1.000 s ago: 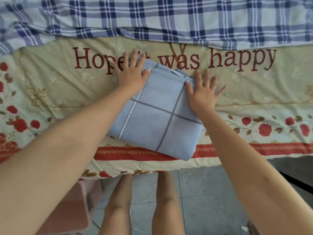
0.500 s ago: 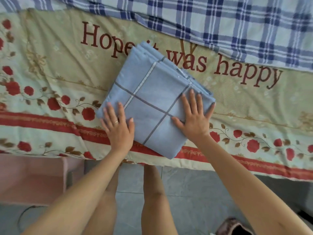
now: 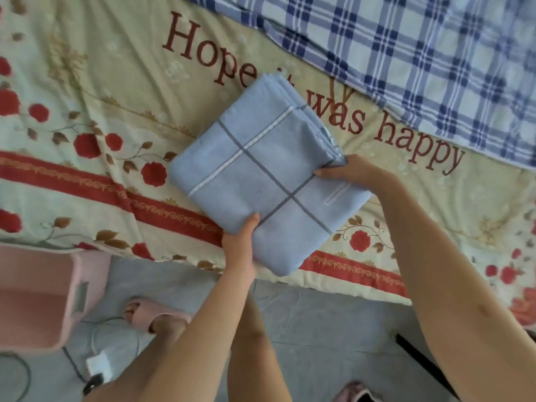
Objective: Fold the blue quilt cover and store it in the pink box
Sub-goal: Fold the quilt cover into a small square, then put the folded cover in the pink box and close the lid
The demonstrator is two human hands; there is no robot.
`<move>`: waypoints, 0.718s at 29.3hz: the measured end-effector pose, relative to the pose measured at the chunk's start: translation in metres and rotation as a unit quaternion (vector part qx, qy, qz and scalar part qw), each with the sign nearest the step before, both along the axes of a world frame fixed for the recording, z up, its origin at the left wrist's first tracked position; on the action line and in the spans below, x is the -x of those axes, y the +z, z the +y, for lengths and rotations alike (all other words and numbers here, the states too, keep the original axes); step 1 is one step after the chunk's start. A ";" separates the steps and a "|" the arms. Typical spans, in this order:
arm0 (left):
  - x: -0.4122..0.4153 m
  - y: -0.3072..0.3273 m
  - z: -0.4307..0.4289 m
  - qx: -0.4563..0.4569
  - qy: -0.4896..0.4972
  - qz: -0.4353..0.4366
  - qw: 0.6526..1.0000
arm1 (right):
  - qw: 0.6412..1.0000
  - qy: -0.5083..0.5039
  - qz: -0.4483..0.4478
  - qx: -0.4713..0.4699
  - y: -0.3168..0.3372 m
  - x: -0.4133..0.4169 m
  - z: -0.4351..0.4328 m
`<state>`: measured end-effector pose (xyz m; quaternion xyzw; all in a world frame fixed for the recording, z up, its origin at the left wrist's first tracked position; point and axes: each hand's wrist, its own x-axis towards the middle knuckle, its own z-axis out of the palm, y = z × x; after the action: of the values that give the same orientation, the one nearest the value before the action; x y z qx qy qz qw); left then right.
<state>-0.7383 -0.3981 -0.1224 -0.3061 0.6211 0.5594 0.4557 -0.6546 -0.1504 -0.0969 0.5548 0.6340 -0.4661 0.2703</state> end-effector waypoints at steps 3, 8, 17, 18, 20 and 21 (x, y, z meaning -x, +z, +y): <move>0.037 0.013 -0.037 -0.002 -0.015 0.062 0.998 | 0.995 -0.038 0.034 0.087 0.022 0.015 -0.048; 0.109 0.050 -0.148 0.010 -0.028 0.130 0.991 | 0.982 -0.104 0.091 0.127 0.044 0.055 -0.170; 0.207 0.071 -0.418 0.094 0.138 0.101 0.981 | 0.962 0.135 0.131 0.196 0.080 0.264 -0.389; 0.207 0.068 -0.425 0.095 0.136 0.094 0.982 | 0.962 0.145 0.125 0.195 0.084 0.274 -0.396; 0.223 0.055 -0.493 0.098 0.200 0.095 0.970 | 0.949 0.219 0.122 0.192 0.074 0.325 -0.464; 0.227 0.050 -0.499 0.100 0.198 0.096 0.970 | 0.949 0.219 0.125 0.189 0.073 0.334 -0.472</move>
<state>-0.9651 -0.8966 -0.0720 -0.4122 0.6418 0.6001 0.2411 -0.9886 -0.6221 -0.0234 0.2780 0.6690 -0.5722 0.3844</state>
